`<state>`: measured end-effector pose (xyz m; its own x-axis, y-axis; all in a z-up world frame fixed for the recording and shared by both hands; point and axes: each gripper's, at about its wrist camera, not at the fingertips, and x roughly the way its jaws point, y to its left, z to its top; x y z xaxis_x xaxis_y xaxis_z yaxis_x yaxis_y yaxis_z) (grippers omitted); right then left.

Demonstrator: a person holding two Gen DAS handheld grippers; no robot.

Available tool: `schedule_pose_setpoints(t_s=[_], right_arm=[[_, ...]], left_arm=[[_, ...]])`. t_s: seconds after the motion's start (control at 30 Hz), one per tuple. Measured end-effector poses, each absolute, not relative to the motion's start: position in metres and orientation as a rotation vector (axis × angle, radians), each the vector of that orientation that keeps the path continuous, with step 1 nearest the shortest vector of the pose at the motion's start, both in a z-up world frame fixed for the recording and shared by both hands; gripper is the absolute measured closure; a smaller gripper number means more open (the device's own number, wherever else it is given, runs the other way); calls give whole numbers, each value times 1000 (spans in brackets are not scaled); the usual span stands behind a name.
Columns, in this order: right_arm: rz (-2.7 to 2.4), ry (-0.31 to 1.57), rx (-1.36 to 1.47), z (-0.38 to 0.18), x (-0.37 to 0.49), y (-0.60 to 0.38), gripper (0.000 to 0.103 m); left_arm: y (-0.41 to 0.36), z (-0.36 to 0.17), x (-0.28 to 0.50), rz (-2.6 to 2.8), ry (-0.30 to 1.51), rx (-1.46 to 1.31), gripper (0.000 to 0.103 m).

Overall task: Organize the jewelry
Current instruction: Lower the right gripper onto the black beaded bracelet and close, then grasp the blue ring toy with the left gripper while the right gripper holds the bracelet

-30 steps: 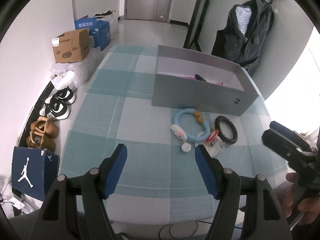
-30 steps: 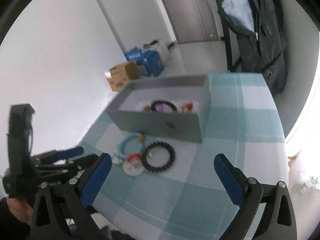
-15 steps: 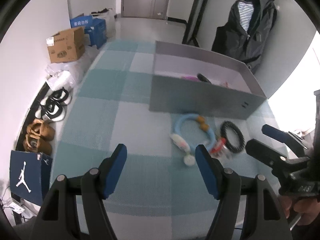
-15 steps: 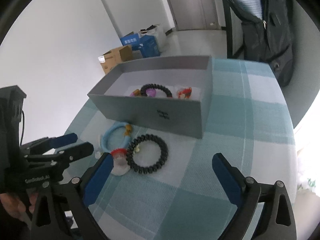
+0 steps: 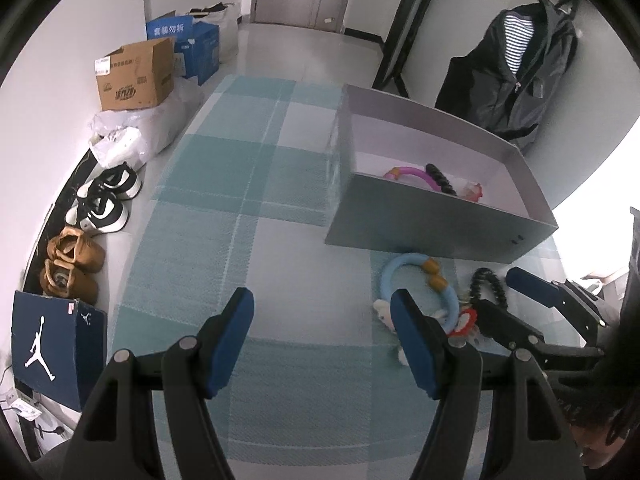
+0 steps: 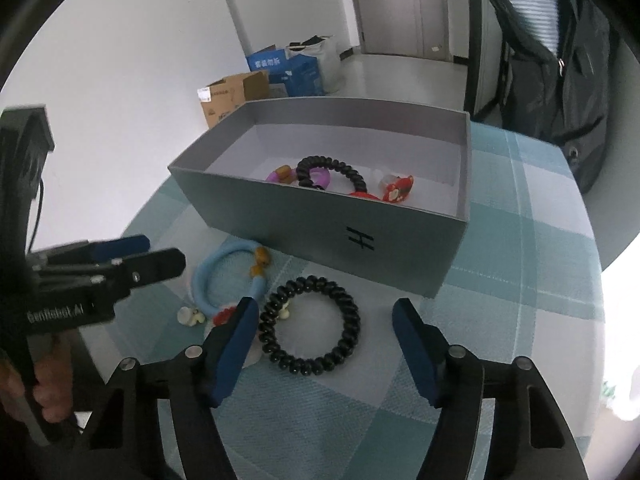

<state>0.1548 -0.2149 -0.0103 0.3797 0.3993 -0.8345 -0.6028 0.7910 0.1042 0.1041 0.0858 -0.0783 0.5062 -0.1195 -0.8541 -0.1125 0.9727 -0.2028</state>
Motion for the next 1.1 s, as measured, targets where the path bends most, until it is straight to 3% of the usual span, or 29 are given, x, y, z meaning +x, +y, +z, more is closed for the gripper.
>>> schedule_pose_setpoints(t_s=[0.17,0.3,0.83,1.1], right_arm=[[636,954,-346,-13,146,-203,53],[648,932,-380,-14,140,-199,58],[655,938,-253,0,152,-228,60],[667,944,-240,0,155,-236,60]], left_arm=[[97,-77,108,27,1046,-292,37],[102,-78,110,52,1050,-327,37],[79,-80,115,-107,1090,-373,37],[53,-80,120,-102,1104,-216,37]])
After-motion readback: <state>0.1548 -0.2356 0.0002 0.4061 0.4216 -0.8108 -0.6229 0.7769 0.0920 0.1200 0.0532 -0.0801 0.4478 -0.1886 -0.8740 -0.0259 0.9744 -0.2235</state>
